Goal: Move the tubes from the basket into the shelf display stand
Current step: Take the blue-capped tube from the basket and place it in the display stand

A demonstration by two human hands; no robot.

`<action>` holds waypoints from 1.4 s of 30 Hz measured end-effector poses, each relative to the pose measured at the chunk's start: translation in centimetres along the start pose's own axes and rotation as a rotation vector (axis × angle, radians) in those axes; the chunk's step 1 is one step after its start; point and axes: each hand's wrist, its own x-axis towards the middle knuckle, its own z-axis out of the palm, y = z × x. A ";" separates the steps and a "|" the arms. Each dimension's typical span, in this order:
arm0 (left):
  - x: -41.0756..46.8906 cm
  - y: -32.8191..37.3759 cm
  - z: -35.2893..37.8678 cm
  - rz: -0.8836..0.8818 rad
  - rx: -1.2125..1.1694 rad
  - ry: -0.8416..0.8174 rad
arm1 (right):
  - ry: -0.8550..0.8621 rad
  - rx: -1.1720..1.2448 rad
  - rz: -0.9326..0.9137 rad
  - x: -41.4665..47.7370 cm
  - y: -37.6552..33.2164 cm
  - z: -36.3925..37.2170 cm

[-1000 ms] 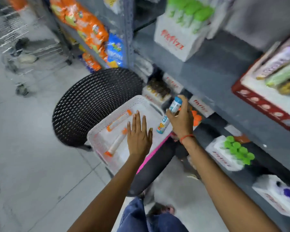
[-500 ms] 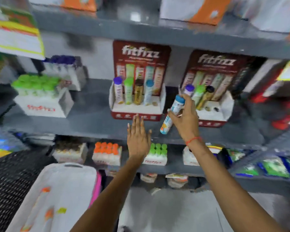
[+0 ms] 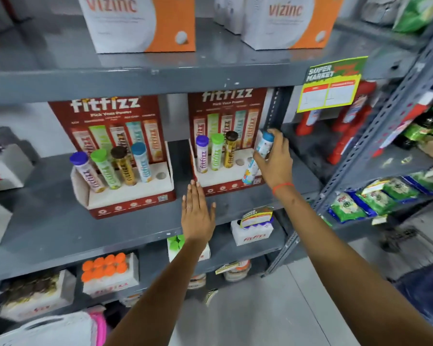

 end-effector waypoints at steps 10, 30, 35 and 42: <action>-0.3 -0.5 1.6 -0.087 0.102 -0.085 | -0.109 -0.147 -0.091 5.6 0.8 4.4; -0.2 -0.3 1.4 -0.128 0.167 -0.160 | -0.294 -0.120 -0.133 6.3 2.7 5.9; -0.3 -0.2 1.4 -0.130 0.172 -0.168 | -0.307 -0.078 -0.105 7.1 2.5 5.6; -0.3 -0.2 1.4 -0.138 0.178 -0.176 | -0.404 -0.024 -0.003 7.6 1.8 5.9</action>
